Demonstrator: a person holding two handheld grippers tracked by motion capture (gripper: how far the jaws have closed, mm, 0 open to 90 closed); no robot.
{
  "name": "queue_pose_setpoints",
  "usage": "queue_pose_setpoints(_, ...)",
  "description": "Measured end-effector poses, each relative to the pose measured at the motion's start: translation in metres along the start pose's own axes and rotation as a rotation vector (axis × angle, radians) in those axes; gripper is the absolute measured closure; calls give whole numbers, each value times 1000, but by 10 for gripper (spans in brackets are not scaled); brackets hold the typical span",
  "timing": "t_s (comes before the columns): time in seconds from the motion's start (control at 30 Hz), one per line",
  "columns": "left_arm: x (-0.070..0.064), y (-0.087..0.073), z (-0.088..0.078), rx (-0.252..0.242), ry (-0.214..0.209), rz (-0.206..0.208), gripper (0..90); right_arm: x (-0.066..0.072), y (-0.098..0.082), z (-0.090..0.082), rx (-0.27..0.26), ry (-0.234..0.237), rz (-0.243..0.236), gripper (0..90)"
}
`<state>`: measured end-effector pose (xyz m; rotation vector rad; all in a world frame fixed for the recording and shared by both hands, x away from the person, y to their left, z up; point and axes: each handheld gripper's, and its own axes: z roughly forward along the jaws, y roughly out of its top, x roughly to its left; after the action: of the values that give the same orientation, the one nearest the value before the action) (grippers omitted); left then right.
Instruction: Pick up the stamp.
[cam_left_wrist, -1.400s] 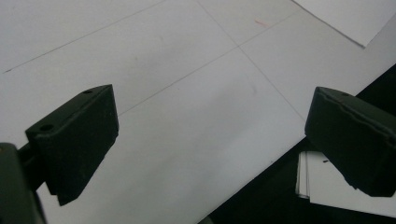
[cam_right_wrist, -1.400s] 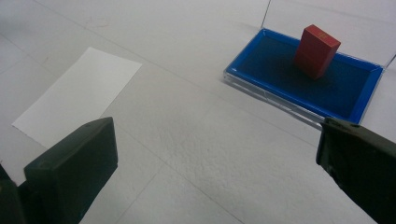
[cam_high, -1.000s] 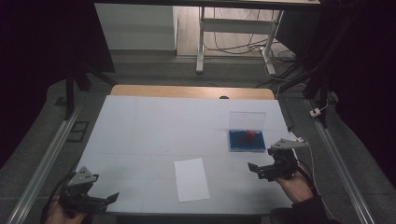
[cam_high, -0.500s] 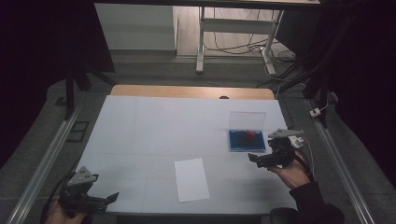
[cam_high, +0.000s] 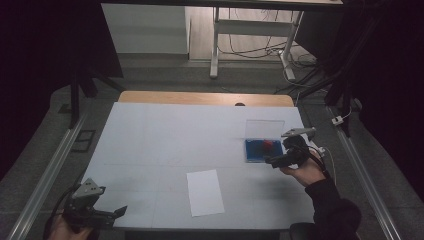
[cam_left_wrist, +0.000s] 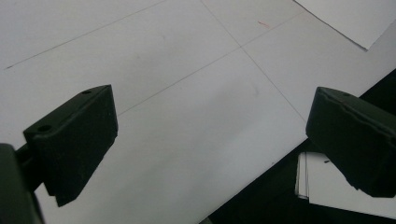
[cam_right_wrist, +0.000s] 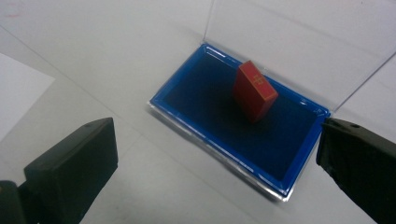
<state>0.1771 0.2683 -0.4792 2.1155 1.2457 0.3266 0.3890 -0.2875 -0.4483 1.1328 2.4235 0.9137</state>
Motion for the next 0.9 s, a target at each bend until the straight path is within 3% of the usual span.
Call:
queue_pose_setpoints(0.3,0,0,0,1,-2,-1,26,-13,9,19,29,-22,-26,0)
queue_pose_setpoints(0.57,0,0,0,1,-3,-1,26,-22,14,34,50,-14,-57,0)
queue_pose_setpoints(0.77,0,0,0,1,-7,-3,26,-28,19,40,64,18,-85,113)
queue_pose_setpoints(0.8,0,0,0,1,-7,-2,26,-28,21,41,67,28,-89,189)
queue_pose_setpoints(0.9,1,0,0,0,-7,-3,26,-30,25,43,82,55,-112,293)
